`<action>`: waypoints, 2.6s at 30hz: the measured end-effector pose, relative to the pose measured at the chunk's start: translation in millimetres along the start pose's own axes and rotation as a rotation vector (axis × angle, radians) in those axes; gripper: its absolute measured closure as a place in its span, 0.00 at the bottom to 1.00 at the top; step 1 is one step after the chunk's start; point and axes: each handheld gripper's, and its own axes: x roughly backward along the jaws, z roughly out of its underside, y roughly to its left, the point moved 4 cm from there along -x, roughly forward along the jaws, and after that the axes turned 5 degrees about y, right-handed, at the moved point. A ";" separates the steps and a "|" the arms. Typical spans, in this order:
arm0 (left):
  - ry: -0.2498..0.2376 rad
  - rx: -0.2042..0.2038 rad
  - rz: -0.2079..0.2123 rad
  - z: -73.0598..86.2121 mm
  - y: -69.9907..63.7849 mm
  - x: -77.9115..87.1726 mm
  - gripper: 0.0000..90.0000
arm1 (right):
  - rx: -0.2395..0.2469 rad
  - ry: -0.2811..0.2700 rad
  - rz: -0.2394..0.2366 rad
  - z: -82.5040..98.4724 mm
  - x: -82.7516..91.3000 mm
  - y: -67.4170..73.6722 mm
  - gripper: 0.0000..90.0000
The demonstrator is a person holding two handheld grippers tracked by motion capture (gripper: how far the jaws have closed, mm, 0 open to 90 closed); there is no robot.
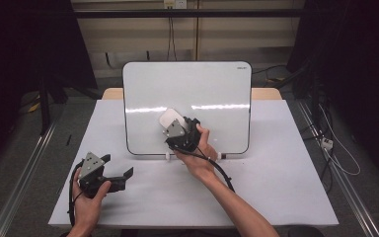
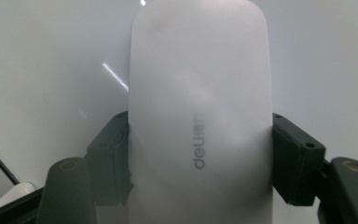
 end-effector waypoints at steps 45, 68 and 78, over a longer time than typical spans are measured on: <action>0.018 0.005 -0.002 2.6 0.4 -2.7 0.06 | -0.174 -0.089 -0.099 33.7 31.4 -52.7 0.35; 0.019 0.001 0.002 2.9 -0.2 -2.1 0.06 | -0.242 -0.049 -0.056 69.0 44.4 -88.2 0.35; 0.012 0.012 -0.014 3.2 2.2 0.3 0.06 | -0.252 -0.035 -0.012 86.7 55.8 -102.1 0.35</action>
